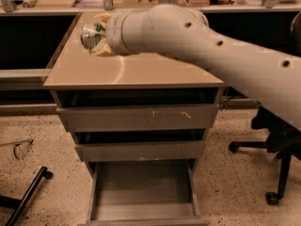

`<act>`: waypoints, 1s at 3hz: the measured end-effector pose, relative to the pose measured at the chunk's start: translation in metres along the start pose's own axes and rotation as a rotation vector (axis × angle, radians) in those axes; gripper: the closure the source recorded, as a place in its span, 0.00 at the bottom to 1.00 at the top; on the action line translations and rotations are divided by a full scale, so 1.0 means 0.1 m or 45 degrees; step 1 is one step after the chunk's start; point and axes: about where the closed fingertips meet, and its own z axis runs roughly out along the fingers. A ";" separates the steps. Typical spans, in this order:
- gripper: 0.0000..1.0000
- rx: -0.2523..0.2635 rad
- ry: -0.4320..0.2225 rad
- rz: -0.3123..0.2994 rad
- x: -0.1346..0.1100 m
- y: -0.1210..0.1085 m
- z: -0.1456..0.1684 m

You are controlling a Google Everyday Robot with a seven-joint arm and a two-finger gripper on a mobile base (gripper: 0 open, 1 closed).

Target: Pick 7up can from bottom drawer and place on counter

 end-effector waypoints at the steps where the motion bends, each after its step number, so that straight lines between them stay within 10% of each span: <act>1: 1.00 -0.049 0.072 0.063 0.44 -0.34 0.33; 3: 1.00 -0.136 -0.005 0.504 1.37 0.13 0.79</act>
Offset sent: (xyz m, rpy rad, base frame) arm 0.1406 -0.0556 -0.1206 0.2937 0.4665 -0.0784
